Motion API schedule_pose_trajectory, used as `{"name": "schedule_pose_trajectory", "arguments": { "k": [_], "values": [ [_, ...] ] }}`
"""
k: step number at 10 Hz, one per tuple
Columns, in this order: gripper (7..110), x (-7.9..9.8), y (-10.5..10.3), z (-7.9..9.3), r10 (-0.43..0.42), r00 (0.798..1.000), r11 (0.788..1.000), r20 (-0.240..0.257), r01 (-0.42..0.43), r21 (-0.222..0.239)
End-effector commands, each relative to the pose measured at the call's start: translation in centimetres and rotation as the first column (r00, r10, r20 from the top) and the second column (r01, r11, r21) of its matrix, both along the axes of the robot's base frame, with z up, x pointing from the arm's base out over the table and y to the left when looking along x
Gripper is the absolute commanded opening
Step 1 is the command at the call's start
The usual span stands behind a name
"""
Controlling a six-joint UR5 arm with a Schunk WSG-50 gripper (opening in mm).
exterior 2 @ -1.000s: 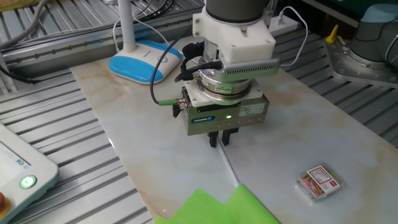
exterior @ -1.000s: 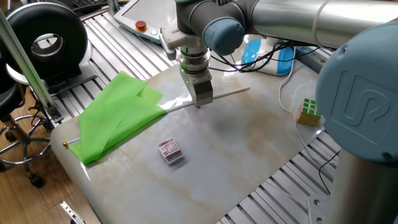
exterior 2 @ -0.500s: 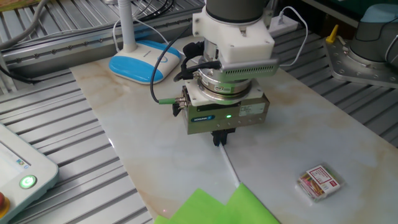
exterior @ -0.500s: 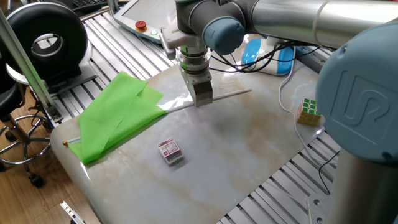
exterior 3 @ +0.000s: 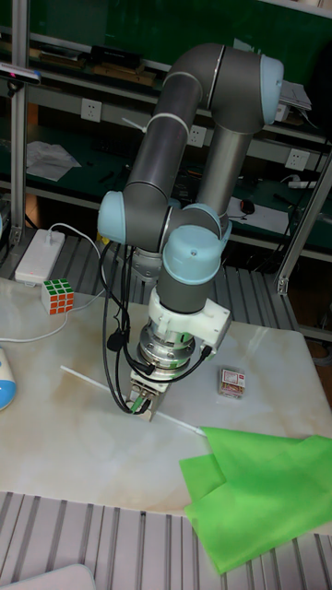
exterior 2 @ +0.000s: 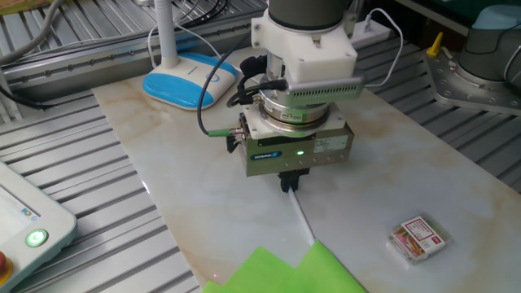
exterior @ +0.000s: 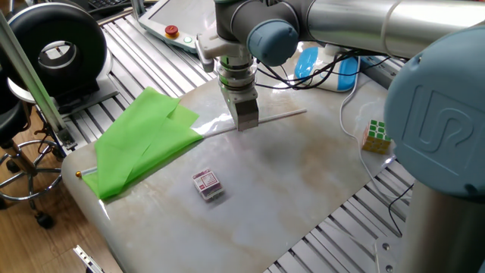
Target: Wave the flag
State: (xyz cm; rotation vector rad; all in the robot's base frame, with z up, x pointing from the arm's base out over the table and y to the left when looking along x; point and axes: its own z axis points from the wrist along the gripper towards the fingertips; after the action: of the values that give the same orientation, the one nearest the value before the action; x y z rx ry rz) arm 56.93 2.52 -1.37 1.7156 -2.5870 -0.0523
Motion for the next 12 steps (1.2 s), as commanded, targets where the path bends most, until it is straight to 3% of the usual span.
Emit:
{"name": "schedule_pose_trajectory", "arguments": {
  "k": [1, 7, 12],
  "values": [
    [7, -0.3, 0.2, 0.7, -0.011, 1.000, 1.000, 0.000, 0.011, 0.015],
    [7, -2.3, 1.0, 3.4, -0.043, 0.999, 0.999, 0.000, 0.043, -0.003],
    [7, -4.6, 2.7, 5.5, -0.089, 0.996, 0.996, -0.001, 0.089, 0.024]
  ]
}}
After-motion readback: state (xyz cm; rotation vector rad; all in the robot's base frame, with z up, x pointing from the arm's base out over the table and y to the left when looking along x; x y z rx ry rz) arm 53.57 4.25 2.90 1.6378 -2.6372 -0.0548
